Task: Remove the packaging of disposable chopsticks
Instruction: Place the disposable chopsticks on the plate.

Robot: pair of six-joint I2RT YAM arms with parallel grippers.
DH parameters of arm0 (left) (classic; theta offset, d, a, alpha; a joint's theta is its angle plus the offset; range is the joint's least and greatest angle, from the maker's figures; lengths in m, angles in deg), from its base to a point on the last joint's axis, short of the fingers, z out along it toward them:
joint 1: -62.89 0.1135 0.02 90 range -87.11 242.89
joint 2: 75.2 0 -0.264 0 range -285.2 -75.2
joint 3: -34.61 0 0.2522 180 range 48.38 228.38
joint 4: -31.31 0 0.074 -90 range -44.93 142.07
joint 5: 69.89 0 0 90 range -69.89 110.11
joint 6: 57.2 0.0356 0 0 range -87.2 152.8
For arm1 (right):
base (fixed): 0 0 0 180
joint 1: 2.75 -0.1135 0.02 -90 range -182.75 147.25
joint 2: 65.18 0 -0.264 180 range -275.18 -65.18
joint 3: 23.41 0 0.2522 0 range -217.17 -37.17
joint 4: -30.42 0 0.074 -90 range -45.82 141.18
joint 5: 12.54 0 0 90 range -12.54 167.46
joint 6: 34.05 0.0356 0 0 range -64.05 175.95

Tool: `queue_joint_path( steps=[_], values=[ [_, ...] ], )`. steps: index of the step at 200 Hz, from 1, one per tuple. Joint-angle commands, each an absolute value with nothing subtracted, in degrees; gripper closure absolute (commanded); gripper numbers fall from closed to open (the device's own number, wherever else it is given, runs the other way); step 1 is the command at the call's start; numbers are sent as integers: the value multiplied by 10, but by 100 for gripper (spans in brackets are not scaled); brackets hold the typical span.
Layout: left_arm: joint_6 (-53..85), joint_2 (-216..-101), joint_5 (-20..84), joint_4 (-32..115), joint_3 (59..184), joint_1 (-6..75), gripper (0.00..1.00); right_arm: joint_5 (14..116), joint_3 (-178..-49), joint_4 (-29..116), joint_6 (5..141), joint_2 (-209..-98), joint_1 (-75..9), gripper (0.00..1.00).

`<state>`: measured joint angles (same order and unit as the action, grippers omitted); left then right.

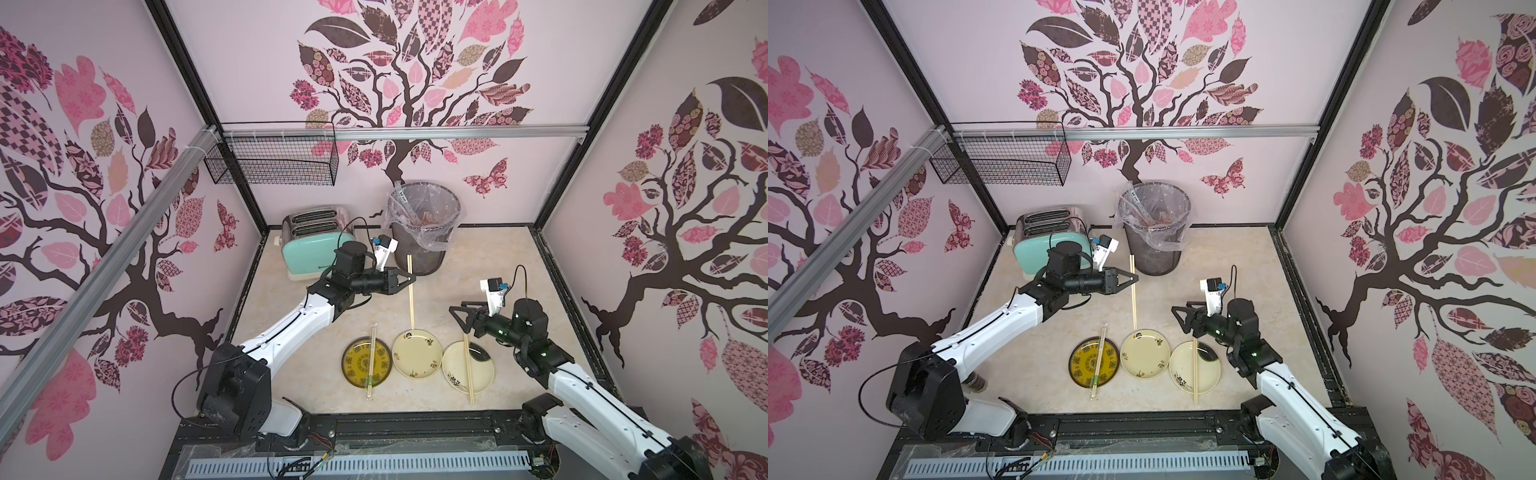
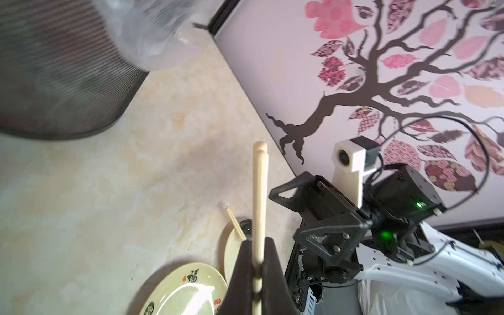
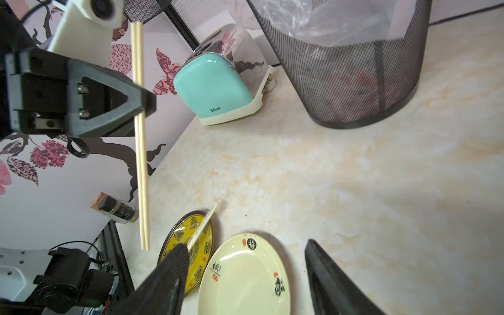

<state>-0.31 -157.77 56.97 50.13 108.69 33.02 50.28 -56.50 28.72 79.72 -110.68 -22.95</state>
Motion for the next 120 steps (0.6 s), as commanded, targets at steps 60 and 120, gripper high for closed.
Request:
queue_joint_path(
  steps=[60, 120],
  values=[
    [-40, -1616, 409, 706, 1080, 206, 100, 531, -476, 281, 843, -1038, -322, 32],
    [-45, -1701, 358, 770, 1116, 144, 100, 583, -455, 278, 810, -1077, -429, 34]
  ],
)
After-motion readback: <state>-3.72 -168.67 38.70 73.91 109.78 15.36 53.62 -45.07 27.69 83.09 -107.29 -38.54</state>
